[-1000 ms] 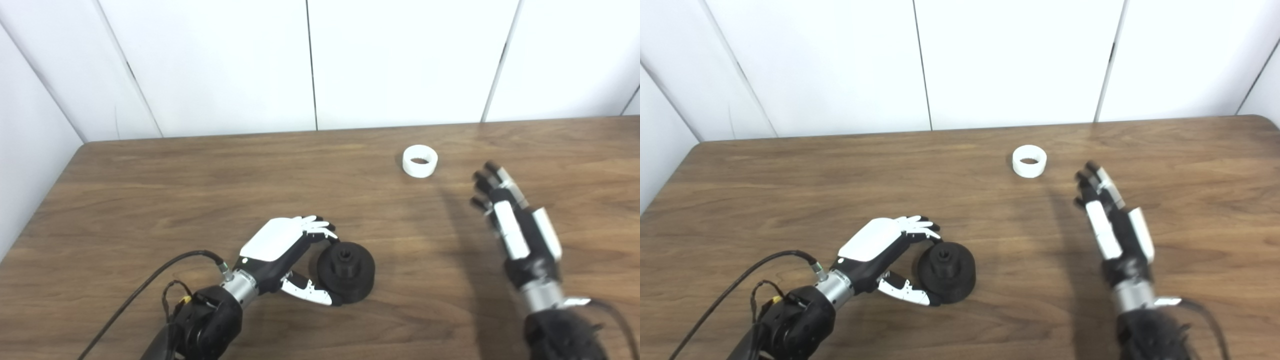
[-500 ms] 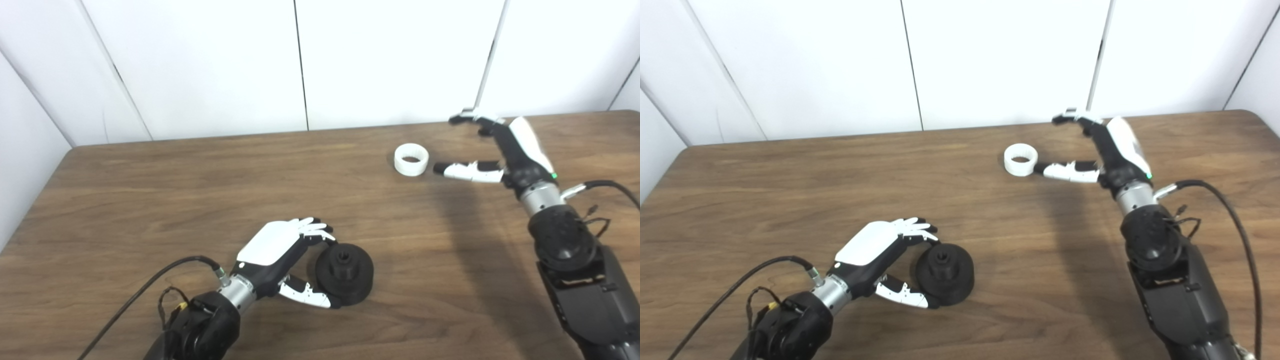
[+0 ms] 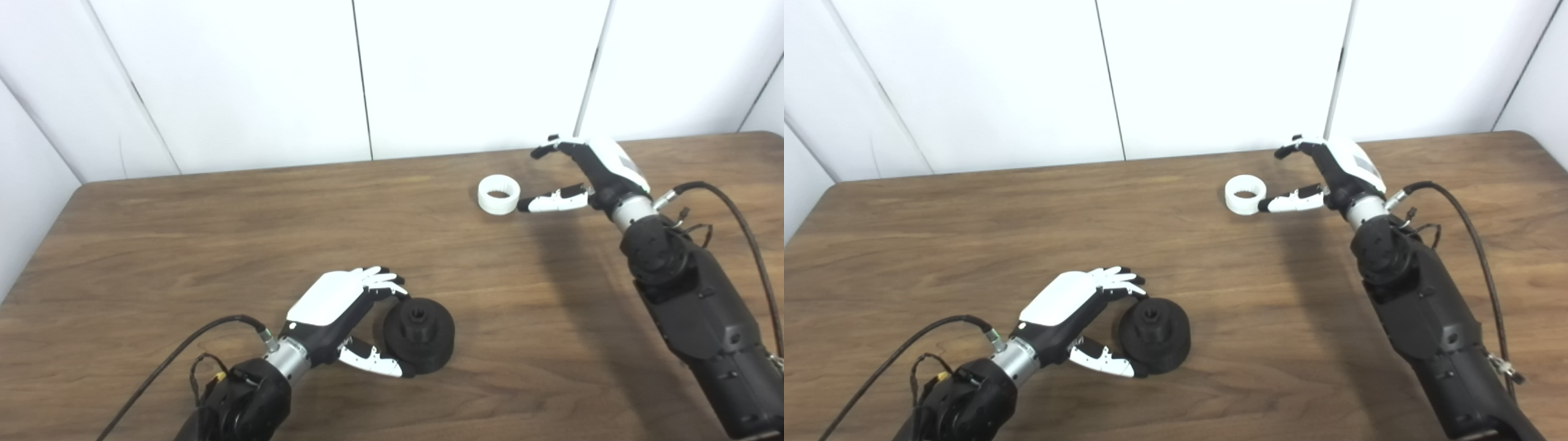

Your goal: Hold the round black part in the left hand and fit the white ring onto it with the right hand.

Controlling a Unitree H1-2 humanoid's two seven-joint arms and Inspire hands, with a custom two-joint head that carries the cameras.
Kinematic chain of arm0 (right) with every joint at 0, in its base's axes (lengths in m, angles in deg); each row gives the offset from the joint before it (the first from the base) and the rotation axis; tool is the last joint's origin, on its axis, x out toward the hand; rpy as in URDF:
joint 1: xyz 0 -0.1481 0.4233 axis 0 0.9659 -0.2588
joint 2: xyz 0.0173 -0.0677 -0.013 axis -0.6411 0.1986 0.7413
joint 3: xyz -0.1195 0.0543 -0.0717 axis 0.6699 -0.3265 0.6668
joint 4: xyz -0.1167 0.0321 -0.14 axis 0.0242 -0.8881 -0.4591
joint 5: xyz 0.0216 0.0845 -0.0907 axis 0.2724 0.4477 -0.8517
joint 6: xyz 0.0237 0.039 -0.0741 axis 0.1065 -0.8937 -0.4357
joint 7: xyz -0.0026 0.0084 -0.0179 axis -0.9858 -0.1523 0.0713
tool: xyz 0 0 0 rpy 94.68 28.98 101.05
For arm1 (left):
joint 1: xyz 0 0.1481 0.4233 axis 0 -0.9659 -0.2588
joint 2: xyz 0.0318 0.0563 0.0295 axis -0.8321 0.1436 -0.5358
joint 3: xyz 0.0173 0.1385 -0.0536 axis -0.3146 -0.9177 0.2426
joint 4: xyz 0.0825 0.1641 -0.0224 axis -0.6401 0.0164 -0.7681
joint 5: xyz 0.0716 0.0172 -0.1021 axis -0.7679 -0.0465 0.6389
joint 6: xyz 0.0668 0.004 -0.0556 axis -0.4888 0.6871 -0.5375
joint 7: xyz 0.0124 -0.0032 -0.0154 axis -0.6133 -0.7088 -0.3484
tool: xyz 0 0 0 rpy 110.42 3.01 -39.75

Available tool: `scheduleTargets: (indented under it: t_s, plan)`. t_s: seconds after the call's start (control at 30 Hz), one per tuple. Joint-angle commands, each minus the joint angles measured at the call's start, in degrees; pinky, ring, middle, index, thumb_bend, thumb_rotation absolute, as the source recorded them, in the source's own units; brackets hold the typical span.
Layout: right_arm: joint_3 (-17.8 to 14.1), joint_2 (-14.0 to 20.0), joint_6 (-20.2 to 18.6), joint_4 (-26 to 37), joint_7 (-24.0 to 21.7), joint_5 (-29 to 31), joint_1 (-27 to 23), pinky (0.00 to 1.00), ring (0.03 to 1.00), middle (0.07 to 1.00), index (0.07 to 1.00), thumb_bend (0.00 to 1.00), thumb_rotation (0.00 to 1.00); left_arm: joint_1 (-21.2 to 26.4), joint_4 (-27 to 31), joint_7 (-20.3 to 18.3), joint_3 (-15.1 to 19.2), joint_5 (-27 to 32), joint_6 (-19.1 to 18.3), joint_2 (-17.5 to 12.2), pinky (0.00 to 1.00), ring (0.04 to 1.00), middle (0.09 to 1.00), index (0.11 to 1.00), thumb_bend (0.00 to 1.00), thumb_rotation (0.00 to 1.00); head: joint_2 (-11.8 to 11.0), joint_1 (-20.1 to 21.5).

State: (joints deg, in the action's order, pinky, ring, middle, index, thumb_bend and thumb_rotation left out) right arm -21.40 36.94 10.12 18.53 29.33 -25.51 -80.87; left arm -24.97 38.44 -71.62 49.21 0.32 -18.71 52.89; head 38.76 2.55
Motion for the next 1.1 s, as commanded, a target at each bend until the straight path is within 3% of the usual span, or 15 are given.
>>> scheduleTargets:
  t_s: [0.0, 0.5, 1.07]
  plan:
    - [-0.22, 0.54, 1.65, 0.21, 0.94, -0.39, -4.04, 0.89, 0.964, 0.914, 0.735, 0.87, 0.36, 0.12, 0.91, -0.6, 0.55, -0.75, -0.53, -1.19, 0.95, 0.944, 0.888, 0.666, 0.74, 0.46, 0.09, 0.04]
    - [0.49, -0.06, 4.1, -5.33, 1.49, 0.54, -6.15, 0.86, 0.963, 0.917, 0.756, 0.86, 0.37, -1.97, 3.32, -2.09, 1.59, -0.73, -1.87, -1.63, 0.96, 0.95, 0.892, 0.679, 0.73, 0.4, -0.02, -0.18]
    - [0.3, -1.33, 6.0, -9.06, 2.63, 1.69, -8.07, 0.87, 0.96, 0.915, 0.751, 0.83, 0.38, -3.25, 3.04, -1.45, 1.58, -1.36, -0.98, -1.84, 0.96, 0.947, 0.896, 0.69, 0.72, 0.44, -0.09, -0.43]
